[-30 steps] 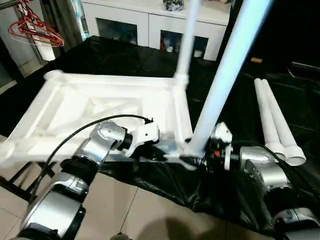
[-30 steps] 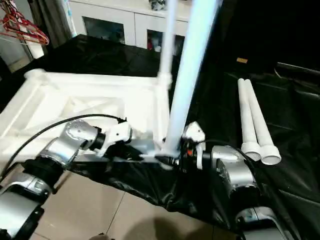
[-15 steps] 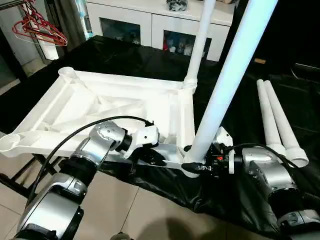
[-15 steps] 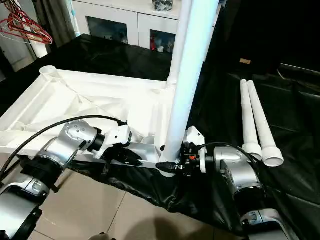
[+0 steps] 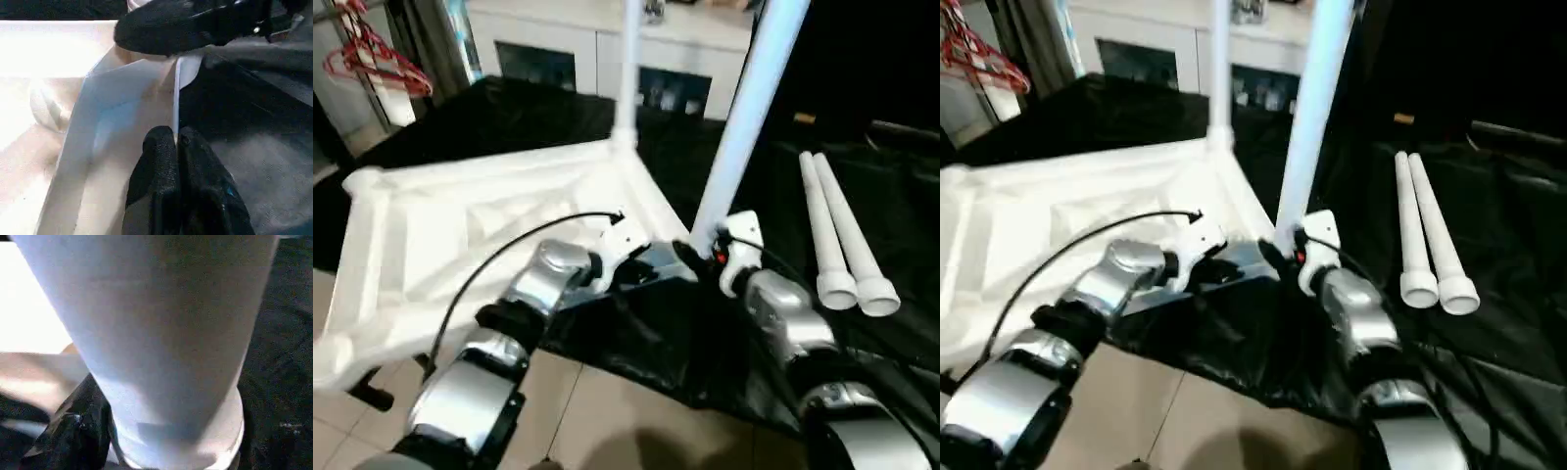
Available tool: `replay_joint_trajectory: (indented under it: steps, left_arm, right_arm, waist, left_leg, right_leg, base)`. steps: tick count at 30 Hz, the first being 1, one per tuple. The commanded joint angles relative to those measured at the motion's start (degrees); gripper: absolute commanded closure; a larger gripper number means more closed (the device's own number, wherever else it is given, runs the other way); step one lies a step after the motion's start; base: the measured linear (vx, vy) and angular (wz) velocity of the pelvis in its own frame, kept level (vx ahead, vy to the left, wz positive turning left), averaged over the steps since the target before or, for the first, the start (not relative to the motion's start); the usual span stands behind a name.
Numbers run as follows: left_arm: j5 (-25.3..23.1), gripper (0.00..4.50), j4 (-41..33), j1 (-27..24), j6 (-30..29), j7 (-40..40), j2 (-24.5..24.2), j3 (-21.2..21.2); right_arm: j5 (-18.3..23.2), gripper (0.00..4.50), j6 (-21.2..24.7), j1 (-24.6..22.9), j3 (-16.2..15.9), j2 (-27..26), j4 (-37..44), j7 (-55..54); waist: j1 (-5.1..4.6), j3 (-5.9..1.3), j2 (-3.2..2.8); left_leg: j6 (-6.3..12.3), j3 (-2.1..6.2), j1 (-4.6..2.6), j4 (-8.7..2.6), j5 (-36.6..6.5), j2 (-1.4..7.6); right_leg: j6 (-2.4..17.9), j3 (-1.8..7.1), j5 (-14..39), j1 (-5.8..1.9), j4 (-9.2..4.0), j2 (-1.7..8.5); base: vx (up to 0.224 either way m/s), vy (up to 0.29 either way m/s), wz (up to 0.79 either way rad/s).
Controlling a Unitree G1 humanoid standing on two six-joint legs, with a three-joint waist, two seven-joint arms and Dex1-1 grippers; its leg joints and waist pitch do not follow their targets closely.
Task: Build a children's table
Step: Insert table leg to table base
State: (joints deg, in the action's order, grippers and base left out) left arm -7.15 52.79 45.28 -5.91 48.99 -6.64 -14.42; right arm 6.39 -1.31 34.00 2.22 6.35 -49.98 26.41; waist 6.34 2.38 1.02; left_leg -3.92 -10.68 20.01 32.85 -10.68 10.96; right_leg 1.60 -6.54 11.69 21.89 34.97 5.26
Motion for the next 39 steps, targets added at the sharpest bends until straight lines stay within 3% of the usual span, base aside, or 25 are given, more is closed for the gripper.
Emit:
replay_joint_trajectory:
  steps: [1, 2, 3, 8, 9, 10, 13, 19, 22, 32, 35, 38, 39]
  left_arm:
    - [-0.1, 4.50, 0.1, 2.5, 1.2, -4.2, 2.2, 0.6]
    - [-0.1, 4.50, 0.1, 2.5, 1.2, -4.2, 2.3, 0.6]
    - [-0.2, 4.50, -0.1, 2.3, 2.0, -3.3, 2.3, 0.0]
    - [0.0, 4.50, -1.0, 1.2, 4.7, 1.4, 1.6, -1.4]
    - [0.1, 4.50, -1.3, 0.8, 5.1, 2.5, 1.4, -1.7]
    - [0.3, 4.50, -2.1, 0.1, 5.4, 4.7, 0.8, -2.3]
    - [0.6, 4.50, -3.7, -1.0, 5.5, 7.7, -0.1, -2.7]
    - [0.8, 4.50, -6.1, -2.8, 6.8, 16.0, -3.8, -4.8]
    - [1.1, 4.50, -7.0, -3.3, 7.0, 19.7, -5.3, -5.6]
    - [1.0, 4.50, -10.6, -5.2, 6.5, 29.7, -10.0, -7.6]
    - [1.2, 4.50, -11.4, -5.4, 6.0, 31.1, -10.9, -7.9]
    - [1.5, 4.50, -12.0, -5.6, 5.5, 31.5, -11.1, -7.8]
    - [1.4, 4.50, -12.1, -5.7, 5.3, 31.2, -11.0, -7.6]
  right_arm:
    - [-2.0, 1.64, 1.0, -1.4, -3.0, -4.6, -4.6, 0.8]
    - [-2.0, 1.64, 0.8, -1.3, -2.9, -4.7, -4.8, 0.8]
    - [-1.3, 1.08, 0.6, -0.9, -2.2, -5.1, -5.1, 1.0]
    - [0.3, 0.66, 1.0, -0.2, -1.5, -4.8, -5.0, 2.6]
    - [0.3, 0.66, 1.0, -0.2, -1.5, -4.5, -5.0, 3.2]
    - [0.5, 0.66, 1.1, -0.4, -1.9, -3.8, -4.5, 5.4]
    - [0.4, 0.66, 0.9, -0.9, -2.5, -2.8, -3.8, 10.1]
    - [0.7, 0.66, 1.8, -2.7, -5.2, 1.7, 0.1, 22.9]
    - [1.5, 0.66, 2.4, -3.1, -5.5, 3.5, 1.8, 27.5]
    - [4.1, 0.66, 6.5, -6.3, -8.3, 9.4, 8.5, 44.8]
    - [3.7, 0.99, 6.8, -7.3, -9.7, 10.4, 9.2, 47.6]
    - [3.6, 1.10, 7.2, -7.7, -9.7, 10.3, 9.4, 47.9]
    - [3.8, 1.32, 7.2, -7.9, -9.3, 9.9, 9.3, 47.3]
  waist:
    - [-0.21, -2.86, -0.17]
    - [-0.20, -2.87, -0.19]
    - [-0.17, -2.90, -0.20]
    - [-0.34, -2.75, -0.11]
    - [-0.39, -2.82, -0.15]
    - [-0.42, -2.82, 0.34]
    - [-0.55, -2.86, 0.18]
    - [-0.31, -3.05, 0.07]
    - [-0.13, -2.92, -0.21]
    - [0.56, -2.87, -0.01]
    - [0.66, -2.87, 0.00]
    - [0.97, -2.93, -0.20]
    - [0.94, -2.91, -0.13]
  left_leg:
    - [1.30, 1.31, -0.03, -4.09, -11.8, 3.00]
    - [1.47, 1.32, 0.02, -4.12, -11.6, 2.99]
    - [1.88, 1.24, -0.07, -4.05, -11.5, 2.99]
    - [2.21, 1.26, -0.10, -4.23, -12.9, 3.04]
    - [2.19, 1.23, -0.12, -4.20, -12.9, 3.06]
    - [2.57, 1.20, 0.01, -4.15, -12.4, 3.04]
    - [3.47, 1.21, 0.29, -4.02, -10.6, 3.15]
    - [5.63, 0.82, 0.19, -3.54, -7.5, 3.33]
    - [5.04, 0.76, 0.01, -3.67, -9.4, 3.42]
    - [4.87, 0.74, -0.02, -3.70, -9.6, 3.50]
    - [4.04, 0.77, -0.16, -3.78, -10.2, 3.55]
    - [3.81, 0.80, -0.17, -3.79, -9.8, 3.61]
    - [3.67, 0.78, -0.15, -3.80, -9.9, 3.60]
  right_leg:
    - [10.3, 3.99, 12.4, -2.34, -5.00, 4.84]
    - [10.4, 3.97, 11.9, -2.42, -4.94, 4.80]
    - [10.7, 4.00, 11.0, -2.36, -4.89, 4.79]
    - [10.6, 4.02, 13.1, -2.44, -5.13, 4.85]
    - [10.6, 4.07, 13.0, -2.43, -5.08, 4.82]
    - [10.7, 4.06, 12.5, -2.51, -5.03, 4.86]
    - [11.5, 4.07, 9.5, -2.71, -4.58, 4.88]
    - [13.8, 3.93, 2.7, -2.85, -3.62, 4.62]
    - [13.9, 3.95, 4.9, -2.77, -3.92, 4.69]
    - [13.5, 3.98, 6.6, -2.69, -4.02, 4.71]
    - [13.3, 4.02, 8.5, -2.58, -4.22, 4.83]
    - [13.5, 4.04, 7.5, -2.57, -4.03, 4.84]
    - [13.6, 4.02, 7.3, -2.54, -4.04, 4.78]
  base:
    - [0.000, 0.000, 0.00]
    - [0.000, 0.000, 0.00]
    - [0.000, 0.000, 0.00]
    - [0.000, 0.000, 0.00]
    - [0.000, 0.000, 0.00]
    - [0.000, 0.000, 0.00]
    - [0.000, 0.000, 0.00]
    - [0.000, 0.000, 0.00]
    - [0.000, 0.000, 0.00]
    - [0.000, 0.000, 0.00]
    - [0.000, 0.000, 0.00]
    - [0.000, 0.000, 0.00]
    - [0.000, 0.000, 0.00]
